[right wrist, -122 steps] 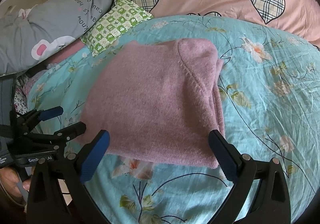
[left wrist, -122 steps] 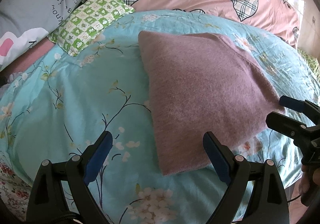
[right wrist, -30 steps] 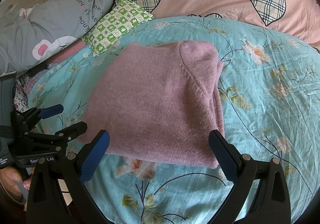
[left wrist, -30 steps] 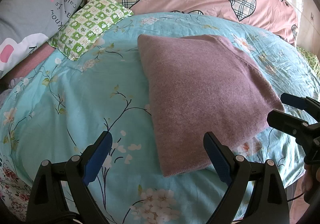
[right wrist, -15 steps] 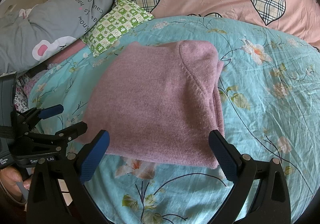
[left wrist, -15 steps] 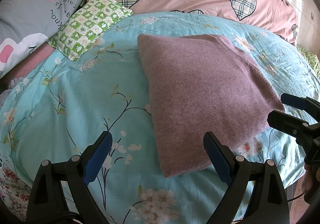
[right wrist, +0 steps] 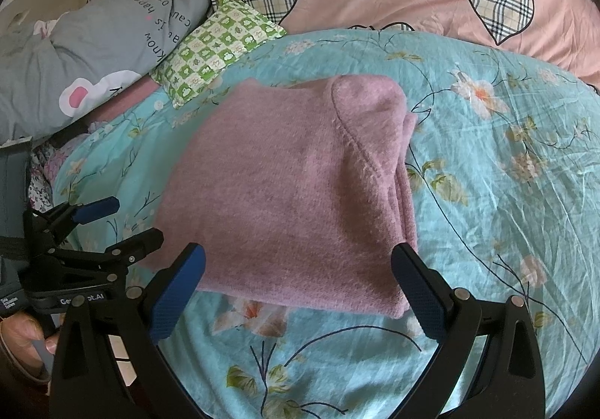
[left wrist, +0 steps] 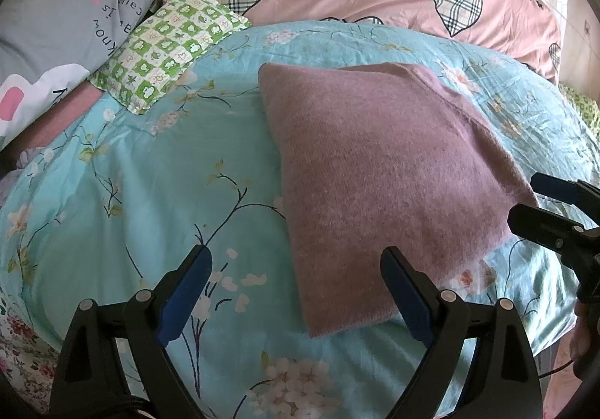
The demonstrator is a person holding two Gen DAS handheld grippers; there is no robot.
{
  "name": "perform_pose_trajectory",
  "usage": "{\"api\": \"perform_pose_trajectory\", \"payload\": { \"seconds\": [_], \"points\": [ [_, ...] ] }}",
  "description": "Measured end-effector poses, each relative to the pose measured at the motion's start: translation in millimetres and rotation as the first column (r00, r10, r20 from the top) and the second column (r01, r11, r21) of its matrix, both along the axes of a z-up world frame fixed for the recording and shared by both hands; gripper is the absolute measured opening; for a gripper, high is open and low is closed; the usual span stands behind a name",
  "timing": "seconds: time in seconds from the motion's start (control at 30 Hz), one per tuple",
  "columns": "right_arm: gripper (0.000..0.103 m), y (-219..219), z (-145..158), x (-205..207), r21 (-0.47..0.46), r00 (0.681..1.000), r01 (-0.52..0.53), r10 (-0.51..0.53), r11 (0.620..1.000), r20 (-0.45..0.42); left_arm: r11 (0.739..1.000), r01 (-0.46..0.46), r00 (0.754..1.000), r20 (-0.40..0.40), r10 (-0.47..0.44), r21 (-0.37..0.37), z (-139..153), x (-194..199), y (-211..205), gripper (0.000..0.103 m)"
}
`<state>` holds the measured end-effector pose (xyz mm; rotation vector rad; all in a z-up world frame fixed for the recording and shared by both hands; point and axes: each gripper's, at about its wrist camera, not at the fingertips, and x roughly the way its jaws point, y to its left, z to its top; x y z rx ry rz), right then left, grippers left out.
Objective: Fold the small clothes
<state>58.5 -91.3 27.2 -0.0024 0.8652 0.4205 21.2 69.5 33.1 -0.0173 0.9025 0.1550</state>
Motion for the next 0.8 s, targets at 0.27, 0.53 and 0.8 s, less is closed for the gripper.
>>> {"api": "perform_pose_trajectory", "payload": {
  "seconds": [0.27,0.53,0.8],
  "points": [
    [0.099,-2.6,-1.7,3.9,0.003,1.0,0.011,-0.011,1.0,-0.009,1.0,-0.001,1.0,-0.006,0.001,-0.002,-0.2,4.9,-0.7,0.092],
    [0.099,-5.3,-2.6,6.8,0.006,1.0,0.014,-0.014,1.0,-0.01,1.0,-0.004,1.0,-0.009,0.004,-0.01,0.5,7.8,-2.2,0.092],
    [0.099,-8.5,-3.8,9.8,0.009,1.0,0.019,-0.019,1.0,-0.014,1.0,-0.003,1.0,-0.006,0.003,-0.008,1.1,8.7,-5.6,0.092]
  ]
}}
